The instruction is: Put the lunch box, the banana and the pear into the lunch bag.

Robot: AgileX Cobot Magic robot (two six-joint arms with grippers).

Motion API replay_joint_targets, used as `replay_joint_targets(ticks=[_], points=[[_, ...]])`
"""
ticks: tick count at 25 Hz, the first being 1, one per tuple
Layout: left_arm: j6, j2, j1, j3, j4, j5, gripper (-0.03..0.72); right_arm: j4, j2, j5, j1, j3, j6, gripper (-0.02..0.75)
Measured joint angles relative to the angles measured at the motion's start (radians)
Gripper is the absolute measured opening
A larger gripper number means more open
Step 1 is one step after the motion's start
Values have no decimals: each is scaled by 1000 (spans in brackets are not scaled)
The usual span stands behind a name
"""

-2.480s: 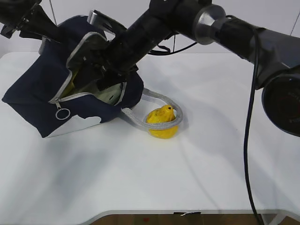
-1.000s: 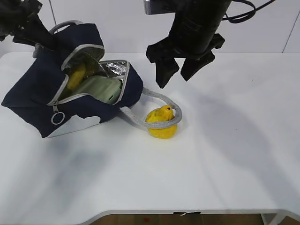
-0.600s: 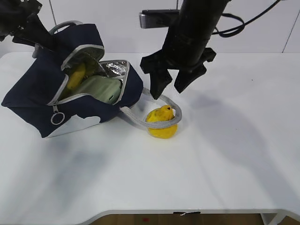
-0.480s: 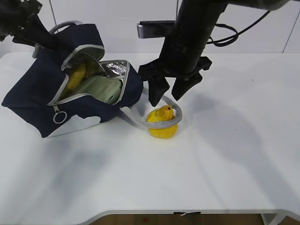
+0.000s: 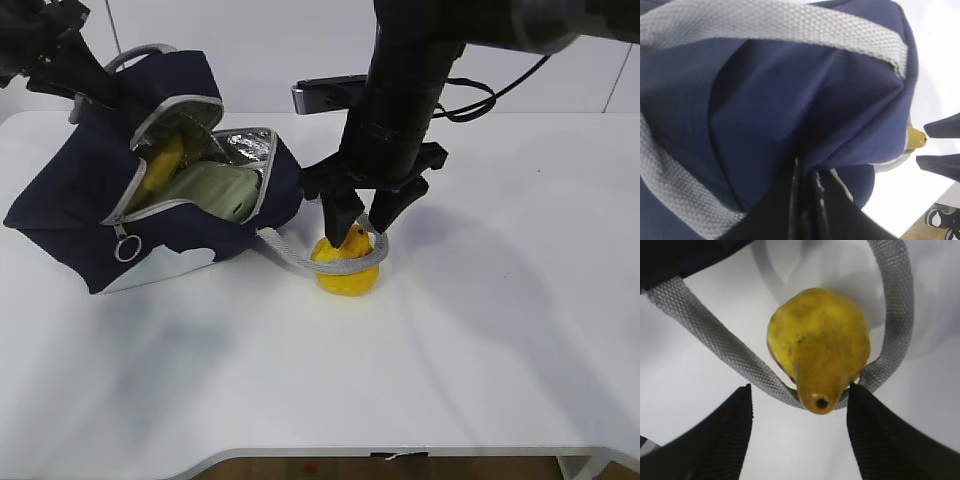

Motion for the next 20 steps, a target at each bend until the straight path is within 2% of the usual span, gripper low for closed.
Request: replay_joint_targets(ticks=[20], points=[[0, 0, 0, 0, 0, 0, 5, -29, 14, -74, 0, 0, 0, 473]])
